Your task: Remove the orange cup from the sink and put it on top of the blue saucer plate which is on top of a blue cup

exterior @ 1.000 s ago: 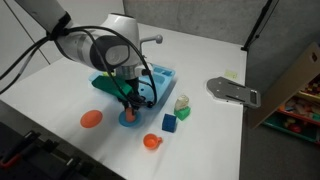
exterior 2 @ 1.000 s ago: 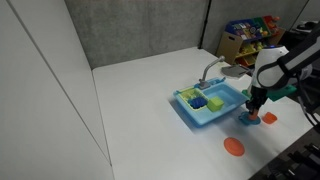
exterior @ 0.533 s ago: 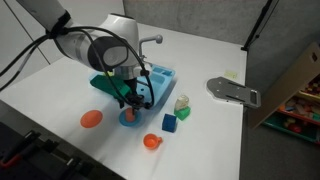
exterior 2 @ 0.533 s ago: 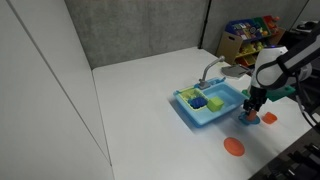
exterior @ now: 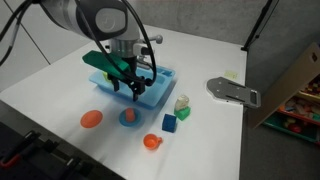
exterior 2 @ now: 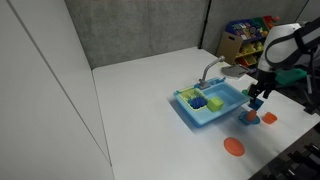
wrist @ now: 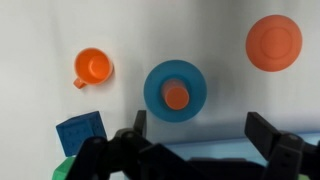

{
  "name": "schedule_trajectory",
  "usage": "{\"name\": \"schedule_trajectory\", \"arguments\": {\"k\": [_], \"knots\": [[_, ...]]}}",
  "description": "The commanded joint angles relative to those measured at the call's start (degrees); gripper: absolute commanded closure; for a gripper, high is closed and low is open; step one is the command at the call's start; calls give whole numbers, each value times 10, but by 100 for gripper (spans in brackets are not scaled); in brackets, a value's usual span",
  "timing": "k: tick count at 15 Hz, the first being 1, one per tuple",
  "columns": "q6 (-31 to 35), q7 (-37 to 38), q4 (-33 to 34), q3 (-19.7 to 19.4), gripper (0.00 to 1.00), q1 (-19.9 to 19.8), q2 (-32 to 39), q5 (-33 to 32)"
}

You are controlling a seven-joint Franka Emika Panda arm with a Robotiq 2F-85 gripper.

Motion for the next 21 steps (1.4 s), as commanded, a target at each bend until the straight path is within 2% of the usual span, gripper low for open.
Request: {"name": "schedule_trajectory", "arguments": {"k": [1, 6, 10, 14, 21], "knots": [[-94, -11, -1, -9, 0, -1, -67, -2], [-211, 7, 28, -18, 0, 7, -139, -28], [-287, 42, 82, -14, 0, 14, -180, -52], [-360, 62, 141, -6, 0, 26, -212, -48], [-471, 40, 192, 12, 0, 47, -308, -43]]}}
